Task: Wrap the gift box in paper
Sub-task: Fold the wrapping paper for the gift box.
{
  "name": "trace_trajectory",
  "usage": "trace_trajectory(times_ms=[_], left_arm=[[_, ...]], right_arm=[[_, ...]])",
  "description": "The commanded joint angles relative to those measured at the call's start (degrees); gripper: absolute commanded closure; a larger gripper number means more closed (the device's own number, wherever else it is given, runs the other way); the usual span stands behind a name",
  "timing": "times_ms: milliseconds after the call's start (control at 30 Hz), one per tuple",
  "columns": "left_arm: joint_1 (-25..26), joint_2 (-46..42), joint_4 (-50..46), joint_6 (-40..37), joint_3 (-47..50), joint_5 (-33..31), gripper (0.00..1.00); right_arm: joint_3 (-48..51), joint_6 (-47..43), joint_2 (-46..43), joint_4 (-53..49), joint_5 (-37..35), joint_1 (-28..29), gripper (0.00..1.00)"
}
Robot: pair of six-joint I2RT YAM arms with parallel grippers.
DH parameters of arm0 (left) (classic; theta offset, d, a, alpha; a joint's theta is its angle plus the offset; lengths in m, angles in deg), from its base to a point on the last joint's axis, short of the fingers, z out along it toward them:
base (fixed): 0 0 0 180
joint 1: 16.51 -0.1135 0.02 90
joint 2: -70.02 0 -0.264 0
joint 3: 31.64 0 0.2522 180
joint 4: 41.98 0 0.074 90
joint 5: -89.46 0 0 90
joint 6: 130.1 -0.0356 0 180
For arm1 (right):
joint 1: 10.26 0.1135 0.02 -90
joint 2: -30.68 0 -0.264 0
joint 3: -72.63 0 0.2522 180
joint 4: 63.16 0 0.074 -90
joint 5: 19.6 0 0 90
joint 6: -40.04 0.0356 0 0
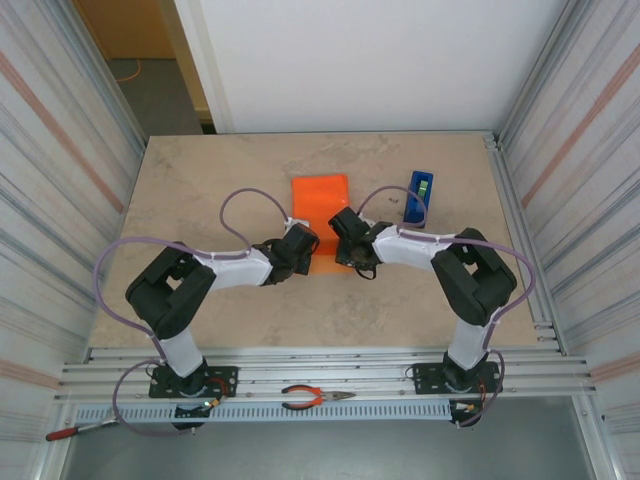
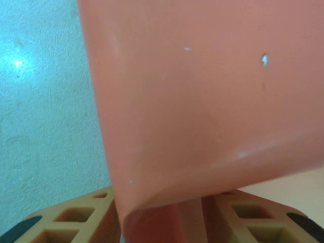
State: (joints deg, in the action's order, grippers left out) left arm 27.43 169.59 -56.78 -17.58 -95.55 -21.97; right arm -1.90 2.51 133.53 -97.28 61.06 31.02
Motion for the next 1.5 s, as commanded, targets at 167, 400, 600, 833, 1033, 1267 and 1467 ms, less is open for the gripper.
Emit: trace_trajectory(times_ms=[167,400,600,833,1033,1267,1467], left_arm=[[-0.52,-5.29,-0.18,-0.34,0.42,1.80,0.54],[-1.82,-11.27,-3.81,-3.02,0.55,6.94,0.43],[-3.45,-12.75,-8.06,-9.13,-4.32,12.51,0.34],[-6.18,-10.94,-13.72,-21.10,-12.61,20.40,0.27],[-7.03,-8.60,-17.09,-29.42,-16.55,22.41,0.19],[-6.99,-7.32,-13.87,-34.88,-14.44,20.68,0.16],[-5.83,-6.62,-8.90,-37.11,-10.46,17.74,0.16]], right_arm=[[1.63,1.06,-1.11,-1.24,-0.74,0.63,0.85],[1.46,-0.40,-2.27,-1.69,-1.11,-1.59,0.95],[0.51,-3.56,-3.85,-3.22,-0.51,-4.10,0.88],[5.36,-3.84,-11.58,-4.74,0.56,-5.13,0.44],[11.54,-0.58,-20.30,-5.43,-0.60,-7.11,0.31],[12.47,-5.18,-21.14,-3.74,3.75,-9.41,0.29],[12.48,-7.01,-18.86,0.80,14.20,-11.89,0.30]])
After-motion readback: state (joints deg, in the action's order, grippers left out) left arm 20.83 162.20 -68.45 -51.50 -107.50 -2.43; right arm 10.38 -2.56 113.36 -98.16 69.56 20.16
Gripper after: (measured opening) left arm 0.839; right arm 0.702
